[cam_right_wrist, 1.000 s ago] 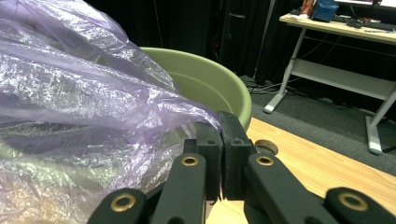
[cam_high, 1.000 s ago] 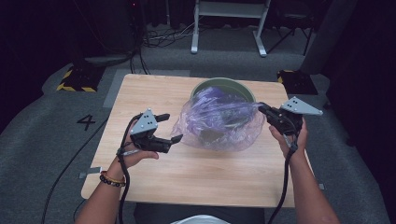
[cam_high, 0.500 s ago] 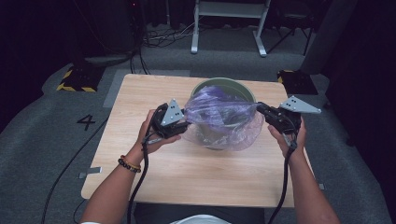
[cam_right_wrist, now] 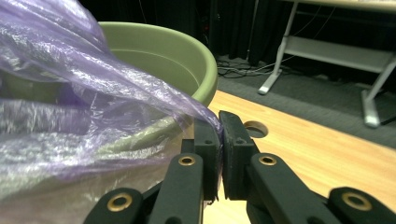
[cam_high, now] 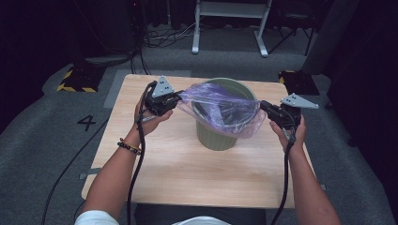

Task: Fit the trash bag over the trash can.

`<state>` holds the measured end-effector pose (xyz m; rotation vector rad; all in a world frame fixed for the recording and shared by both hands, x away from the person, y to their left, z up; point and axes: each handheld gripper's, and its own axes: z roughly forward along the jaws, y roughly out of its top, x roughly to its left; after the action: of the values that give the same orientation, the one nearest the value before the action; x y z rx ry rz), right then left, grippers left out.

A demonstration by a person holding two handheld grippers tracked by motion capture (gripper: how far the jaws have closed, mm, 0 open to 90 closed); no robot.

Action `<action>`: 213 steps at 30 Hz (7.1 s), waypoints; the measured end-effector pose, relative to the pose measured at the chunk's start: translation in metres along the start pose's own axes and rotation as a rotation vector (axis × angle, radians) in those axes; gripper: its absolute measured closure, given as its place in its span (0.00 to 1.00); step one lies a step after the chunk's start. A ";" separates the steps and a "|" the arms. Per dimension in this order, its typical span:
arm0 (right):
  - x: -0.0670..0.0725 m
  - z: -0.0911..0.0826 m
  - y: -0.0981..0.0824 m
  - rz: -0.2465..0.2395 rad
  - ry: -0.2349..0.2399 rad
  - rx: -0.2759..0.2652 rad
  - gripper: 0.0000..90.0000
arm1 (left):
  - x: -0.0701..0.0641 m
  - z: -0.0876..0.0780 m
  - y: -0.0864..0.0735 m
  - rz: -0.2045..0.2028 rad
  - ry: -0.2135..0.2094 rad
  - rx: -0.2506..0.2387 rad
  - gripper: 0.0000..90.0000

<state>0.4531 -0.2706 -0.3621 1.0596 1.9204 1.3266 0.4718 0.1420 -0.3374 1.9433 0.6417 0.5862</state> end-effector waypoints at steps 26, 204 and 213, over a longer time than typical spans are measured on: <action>0.003 0.002 -0.008 -0.070 -0.021 0.017 0.59 | 0.009 0.007 -0.023 -0.100 -0.030 -0.067 0.48; 0.019 -0.036 -0.086 -0.081 0.187 0.034 0.34 | -0.041 0.002 -0.122 -0.018 -0.159 0.146 0.19; 0.026 -0.052 -0.075 -0.104 0.273 -0.014 0.28 | -0.051 -0.008 -0.148 -0.031 -0.175 0.248 0.19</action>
<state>0.3764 -0.2879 -0.4155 0.7912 2.1275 1.4853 0.4013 0.1716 -0.4745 2.1828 0.6568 0.3233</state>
